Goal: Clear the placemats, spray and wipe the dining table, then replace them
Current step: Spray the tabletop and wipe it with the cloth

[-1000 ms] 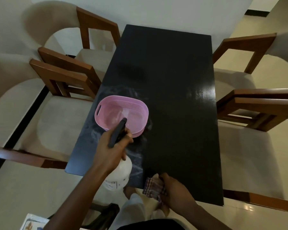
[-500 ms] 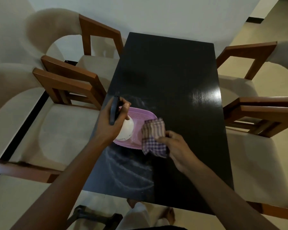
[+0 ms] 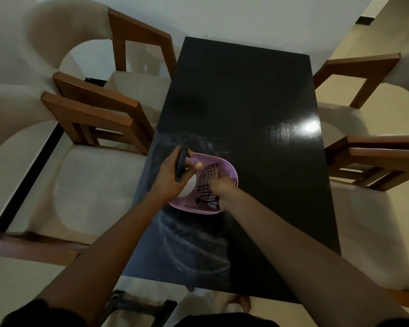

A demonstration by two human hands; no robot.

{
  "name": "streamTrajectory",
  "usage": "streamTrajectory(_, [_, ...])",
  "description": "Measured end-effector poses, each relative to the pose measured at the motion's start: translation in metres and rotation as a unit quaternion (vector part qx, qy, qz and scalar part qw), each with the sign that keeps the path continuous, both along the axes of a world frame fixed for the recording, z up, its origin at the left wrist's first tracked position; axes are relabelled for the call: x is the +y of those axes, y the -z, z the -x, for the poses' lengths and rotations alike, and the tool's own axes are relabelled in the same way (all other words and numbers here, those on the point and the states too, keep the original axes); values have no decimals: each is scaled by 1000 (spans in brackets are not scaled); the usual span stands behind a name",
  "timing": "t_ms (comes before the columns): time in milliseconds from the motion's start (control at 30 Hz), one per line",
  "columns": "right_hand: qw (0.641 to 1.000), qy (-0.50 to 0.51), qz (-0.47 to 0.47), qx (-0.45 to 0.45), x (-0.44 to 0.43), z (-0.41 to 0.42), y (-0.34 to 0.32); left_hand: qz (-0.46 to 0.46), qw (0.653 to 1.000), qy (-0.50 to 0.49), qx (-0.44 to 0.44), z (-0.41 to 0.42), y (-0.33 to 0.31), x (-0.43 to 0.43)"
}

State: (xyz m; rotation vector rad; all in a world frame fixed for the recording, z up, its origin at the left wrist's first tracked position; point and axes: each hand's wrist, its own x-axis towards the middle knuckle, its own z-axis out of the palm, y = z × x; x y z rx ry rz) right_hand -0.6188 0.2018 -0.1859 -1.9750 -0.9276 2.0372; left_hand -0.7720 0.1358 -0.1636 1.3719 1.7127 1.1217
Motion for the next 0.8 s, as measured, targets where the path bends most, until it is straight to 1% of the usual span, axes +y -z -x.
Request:
streamTrajectory(67, [1000,5,-1,0,0,4,0,6,1000,0,-3,3,3,-2])
streamTrajectory(167, [998,-29,-42,-24,1,5,-1,29,1000,5,-4,8,5,-1])
streamTrajectory(267, [990,-96,-90,-52,-3,-3,-19,40,997,29,58,20,4,-2])
streamTrajectory(300, [983,-125,-121,-57,-6,-9,-28,49,994,38,93,25,4,-3])
streamTrajectory(367, [957,-171,-224,-75,-12,-28,-40,82,982,50,161,36,1,-9])
streamTrajectory(400, [937,-176,-283,-103,-16,-40,-46,96,977,50,182,42,-1,-15])
streamTrajectory(467, [907,-138,-364,-161,-18,-60,-45,98,975,16,199,51,-3,-27])
streamTrajectory(500, [908,-108,-366,-174,-17,-69,-42,90,978,-26,186,54,-2,-33])
streamTrajectory(533, [919,-81,-341,-179,-15,-74,-38,84,981,-76,160,56,-1,-38])
streamTrajectory(600, [947,-51,-266,-171,-13,-79,-33,99,977,-151,116,58,0,-42])
streamTrajectory(700, [971,-19,-199,-129,-14,-78,-28,150,970,-161,107,54,2,-41])
streamTrajectory(800, [979,7,-184,-86,-14,-76,-23,174,966,-167,97,47,3,-39])
